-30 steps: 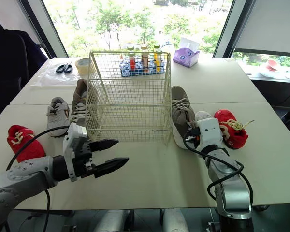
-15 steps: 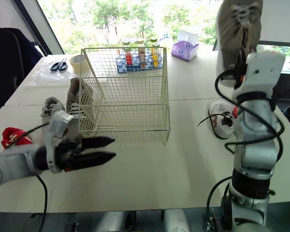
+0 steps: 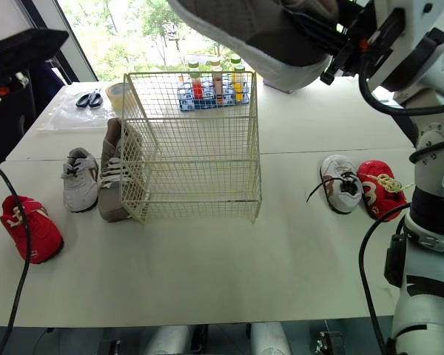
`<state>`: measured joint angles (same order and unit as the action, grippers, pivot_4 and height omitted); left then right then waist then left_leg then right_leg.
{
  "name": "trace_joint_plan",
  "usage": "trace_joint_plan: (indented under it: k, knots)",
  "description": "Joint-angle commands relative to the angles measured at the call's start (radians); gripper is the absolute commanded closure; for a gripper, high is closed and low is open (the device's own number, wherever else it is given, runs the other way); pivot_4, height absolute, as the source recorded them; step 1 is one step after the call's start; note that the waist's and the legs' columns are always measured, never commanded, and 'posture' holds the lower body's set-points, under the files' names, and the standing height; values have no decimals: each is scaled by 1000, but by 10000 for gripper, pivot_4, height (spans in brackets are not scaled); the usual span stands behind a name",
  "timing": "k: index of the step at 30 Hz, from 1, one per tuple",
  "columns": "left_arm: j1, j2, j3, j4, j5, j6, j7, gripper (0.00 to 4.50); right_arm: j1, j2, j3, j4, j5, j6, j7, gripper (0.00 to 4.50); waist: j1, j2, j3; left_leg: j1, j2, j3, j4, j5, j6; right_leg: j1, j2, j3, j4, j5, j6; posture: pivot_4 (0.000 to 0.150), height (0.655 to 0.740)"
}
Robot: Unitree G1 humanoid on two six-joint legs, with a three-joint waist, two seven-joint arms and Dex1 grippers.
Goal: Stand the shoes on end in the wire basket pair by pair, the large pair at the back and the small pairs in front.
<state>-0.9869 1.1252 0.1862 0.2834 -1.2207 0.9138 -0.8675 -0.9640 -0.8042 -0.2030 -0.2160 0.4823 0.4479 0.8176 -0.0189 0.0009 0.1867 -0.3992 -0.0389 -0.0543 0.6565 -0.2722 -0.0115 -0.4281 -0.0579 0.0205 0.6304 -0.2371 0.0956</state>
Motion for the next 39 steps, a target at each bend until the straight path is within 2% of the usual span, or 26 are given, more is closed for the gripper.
trace_joint_plan:
  k: [1, 6, 10, 16, 24, 27, 33, 35, 39]
  knots:
    - [-27, -39, -19, 54, 121, -32, -107, 0, -35, 12, 16, -26, 42, -53, 68, 40015, 0, -1, 0, -1, 0, 0, 0, 0, 0, -1, 0, 0, 0, 0, 0, 1500, 7400]
    - [-31, -120, -3, 87, 211, -25, -148, 0, -6, 18, 48, -81, 85, -31, 120, 40015, 2, -2, 1, -10, 0, -2, 4, 0, -1, -9, -1, 0, 2, 1, 1, 1500, 7400]
    - [-56, -162, 16, 72, 203, 30, -201, 0, 13, 13, 75, -116, 82, -27, 140, 40015, 3, -3, 2, -13, -1, -1, 5, 1, -1, -11, -3, 0, 3, 1, 2, 1500, 7400]
    - [-11, -162, 8, -18, 201, 93, -325, 0, 30, -9, 121, -127, -8, -90, 148, 40015, 3, -3, 2, -12, -1, -1, 6, 1, -1, -11, -3, 0, 3, 1, 2, 1500, 7400]
    - [-46, -220, 16, 35, 234, 127, -311, 0, 62, -15, 120, -199, 21, -96, 176, 40015, 5, -4, 2, -12, -1, -1, 7, 1, -2, -11, -3, 0, 6, 2, 2, 1500, 7400]
    - [-44, -242, 8, 35, 248, 143, -312, 7933, 67, -14, 119, -218, 32, -88, 179, 40392, 5, -4, 2, -12, -1, -1, 8, 1, -2, -11, -3, 0, 6, 2, 2, 1500, 7400]
    - [-52, -279, 34, 46, 248, 164, -299, 34604, 75, -20, 106, -241, 48, -58, 165, 40392, 4, -4, 2, -12, -1, -1, 8, 1, -2, -12, -3, 0, 7, 2, 2, 1500, 7400]
    - [-53, -286, 44, 40, 248, 168, -296, 37703, 76, -19, 100, -247, 53, -43, 154, 40392, 4, -4, 2, -12, -1, -1, 8, 1, -2, -12, -3, 0, 8, 2, 2, 1500, 7400]
    - [-57, -309, 88, 25, 224, 190, -252, 37704, 92, 7, 57, -248, 88, 32, 68, 40392, 5, -4, 2, -12, -1, -1, 8, 1, -3, -12, -3, 1, 9, 2, 2, 1500, 7400]
